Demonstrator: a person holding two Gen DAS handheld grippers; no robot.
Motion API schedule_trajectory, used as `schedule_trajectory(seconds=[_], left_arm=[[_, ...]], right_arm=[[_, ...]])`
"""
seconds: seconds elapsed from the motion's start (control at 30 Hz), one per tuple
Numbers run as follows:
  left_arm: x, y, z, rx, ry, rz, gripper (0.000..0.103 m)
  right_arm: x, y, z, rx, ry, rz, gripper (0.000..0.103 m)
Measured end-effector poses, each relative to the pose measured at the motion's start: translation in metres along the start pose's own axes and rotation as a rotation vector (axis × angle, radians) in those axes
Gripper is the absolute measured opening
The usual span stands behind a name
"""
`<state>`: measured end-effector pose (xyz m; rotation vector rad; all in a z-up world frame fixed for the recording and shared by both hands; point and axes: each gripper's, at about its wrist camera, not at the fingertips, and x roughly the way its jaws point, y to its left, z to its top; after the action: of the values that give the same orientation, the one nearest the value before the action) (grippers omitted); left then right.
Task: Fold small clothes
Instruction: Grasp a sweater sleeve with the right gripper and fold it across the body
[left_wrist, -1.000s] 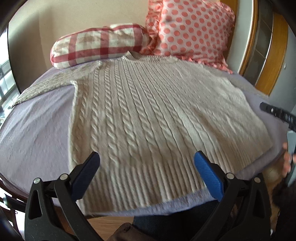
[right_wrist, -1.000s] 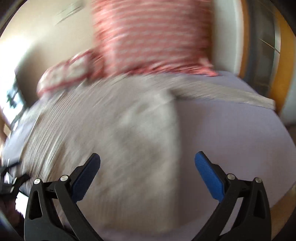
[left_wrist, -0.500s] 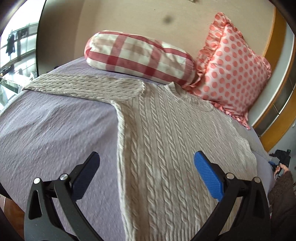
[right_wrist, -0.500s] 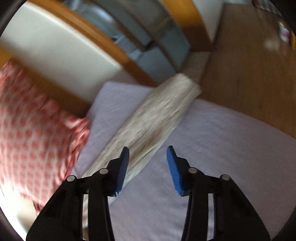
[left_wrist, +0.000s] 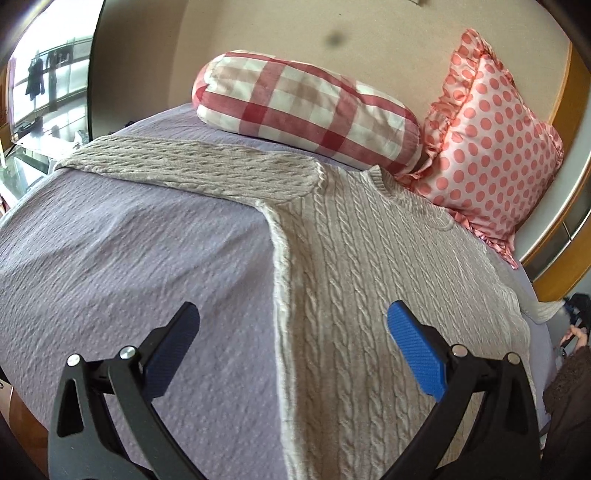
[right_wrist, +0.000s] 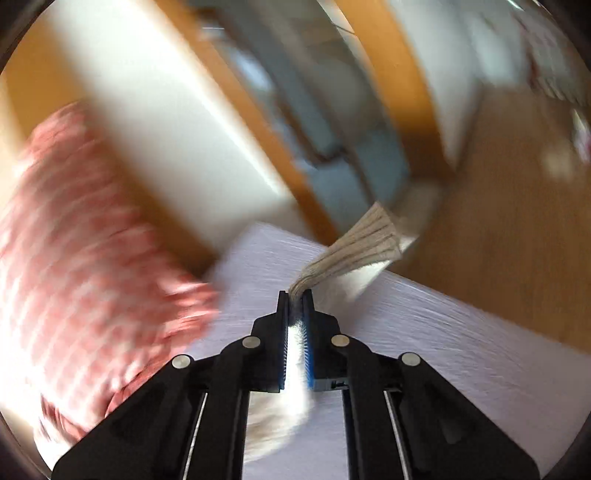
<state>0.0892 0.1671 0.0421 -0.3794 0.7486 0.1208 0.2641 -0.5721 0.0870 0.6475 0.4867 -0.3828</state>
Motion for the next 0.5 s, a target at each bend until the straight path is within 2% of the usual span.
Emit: schedule_trajectory(seconds=[0.13, 0.2, 0.27, 0.33, 0.4, 0.5], left_arm=[[-0.004, 0.014, 0.004, -0.051, -0.018, -0.002, 0.101], [-0.006, 0.017, 0.004, -0.063, -0.024, -0.010, 0.101], [-0.008, 0.019, 0.003, -0.066, -0.021, -0.011, 0.101], [-0.009, 0.022, 0.002, -0.062, -0.016, 0.001, 0.101], [-0.014, 0.030, 0.003, -0.064, -0.024, 0.024, 0.101], [-0.022, 0.048, 0.008, -0.085, -0.041, 0.054, 0.101]], right_arm=[[-0.037, 0.127, -0.029, -0.222, -0.013, 0.221, 0.008], [-0.048, 0.190, -0.063, -0.340, 0.022, 0.326, 0.008], [-0.046, 0.258, -0.119, -0.484, 0.108, 0.416, 0.008], [-0.035, 0.304, -0.179, -0.610, 0.227, 0.446, 0.008], [-0.019, 0.336, -0.244, -0.747, 0.344, 0.431, 0.008], [-0.011, 0.348, -0.296, -0.837, 0.440, 0.412, 0.008]])
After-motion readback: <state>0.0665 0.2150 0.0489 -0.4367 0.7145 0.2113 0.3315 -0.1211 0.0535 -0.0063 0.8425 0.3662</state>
